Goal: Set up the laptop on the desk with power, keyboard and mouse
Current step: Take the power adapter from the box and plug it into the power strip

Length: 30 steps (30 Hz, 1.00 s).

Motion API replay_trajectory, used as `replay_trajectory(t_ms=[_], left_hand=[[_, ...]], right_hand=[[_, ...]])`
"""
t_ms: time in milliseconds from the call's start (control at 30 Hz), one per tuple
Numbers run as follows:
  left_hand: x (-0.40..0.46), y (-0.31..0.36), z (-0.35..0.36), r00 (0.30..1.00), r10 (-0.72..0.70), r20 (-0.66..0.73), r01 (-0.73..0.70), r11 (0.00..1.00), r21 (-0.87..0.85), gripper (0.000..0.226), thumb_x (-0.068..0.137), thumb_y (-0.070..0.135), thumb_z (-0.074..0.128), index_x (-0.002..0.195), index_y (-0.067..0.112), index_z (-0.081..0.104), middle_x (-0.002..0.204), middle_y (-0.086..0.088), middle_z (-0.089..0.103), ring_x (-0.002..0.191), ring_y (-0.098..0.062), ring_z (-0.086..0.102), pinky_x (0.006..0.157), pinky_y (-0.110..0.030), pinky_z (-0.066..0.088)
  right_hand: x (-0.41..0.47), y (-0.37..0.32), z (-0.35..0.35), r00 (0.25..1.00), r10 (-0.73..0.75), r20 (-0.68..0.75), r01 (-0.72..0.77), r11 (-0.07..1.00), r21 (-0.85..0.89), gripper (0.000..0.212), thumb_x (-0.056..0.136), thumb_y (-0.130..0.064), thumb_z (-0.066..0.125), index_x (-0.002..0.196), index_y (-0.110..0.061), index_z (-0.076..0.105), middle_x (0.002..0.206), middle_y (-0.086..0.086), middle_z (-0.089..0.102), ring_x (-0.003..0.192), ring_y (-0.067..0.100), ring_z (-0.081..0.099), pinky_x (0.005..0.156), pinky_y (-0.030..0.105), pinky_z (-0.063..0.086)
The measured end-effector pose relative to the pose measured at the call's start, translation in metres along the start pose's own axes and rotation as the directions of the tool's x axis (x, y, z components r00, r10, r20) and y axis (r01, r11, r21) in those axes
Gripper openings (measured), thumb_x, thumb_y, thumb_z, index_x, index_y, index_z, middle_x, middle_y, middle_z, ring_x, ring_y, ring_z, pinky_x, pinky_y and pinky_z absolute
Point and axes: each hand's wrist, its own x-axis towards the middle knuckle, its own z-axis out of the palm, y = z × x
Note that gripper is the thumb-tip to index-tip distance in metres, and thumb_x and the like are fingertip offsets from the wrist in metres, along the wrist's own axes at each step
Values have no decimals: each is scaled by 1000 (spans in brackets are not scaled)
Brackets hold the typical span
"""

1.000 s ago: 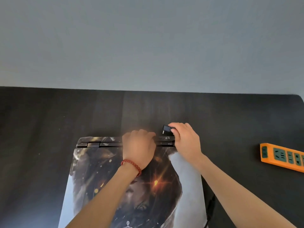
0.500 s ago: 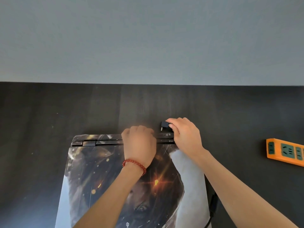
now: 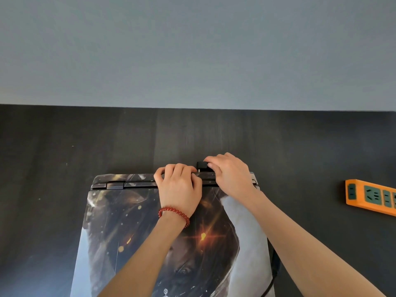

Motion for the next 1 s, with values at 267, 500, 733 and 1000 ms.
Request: replay_trajectory(t_ms=[267,500,733,1000], left_hand=[[0,-2,1,1000,17,5,-18,999,35,33,82,25,40,101,17,66,91,2,68,88,-21,60,90,-42,38],[4,-1,2,995,76,65,-82,992,100,43,83,30,30,110,24,63,103,3,66,96,-21,59,92,-46,39],[5,1,2,996,45,76,-53,993,101,38,82,29,34,104,23,64,100,3,66,96,-21,58,91,-44,38],[2,-1,3,999,34,20,-35,996,85,24,80,16,50,96,18,68,95,-3,64,93,-26,58,91,-48,40]], right_hand=[[-1,-1,1,998,-63,-27,61,996,-70,24,91,-12,46,105,-18,65,96,3,66,89,26,51,65,30,28],[1,1,-1,994,-103,-30,98,988,-117,23,89,-11,51,103,-19,66,97,3,60,91,25,50,70,31,24],[0,0,0,994,-93,-51,87,991,-104,23,86,-10,52,100,-21,67,93,1,61,86,23,52,71,31,22],[-1,0,2,988,-131,-79,124,989,-81,22,83,-6,54,93,-18,69,88,0,63,79,24,54,69,34,30]])
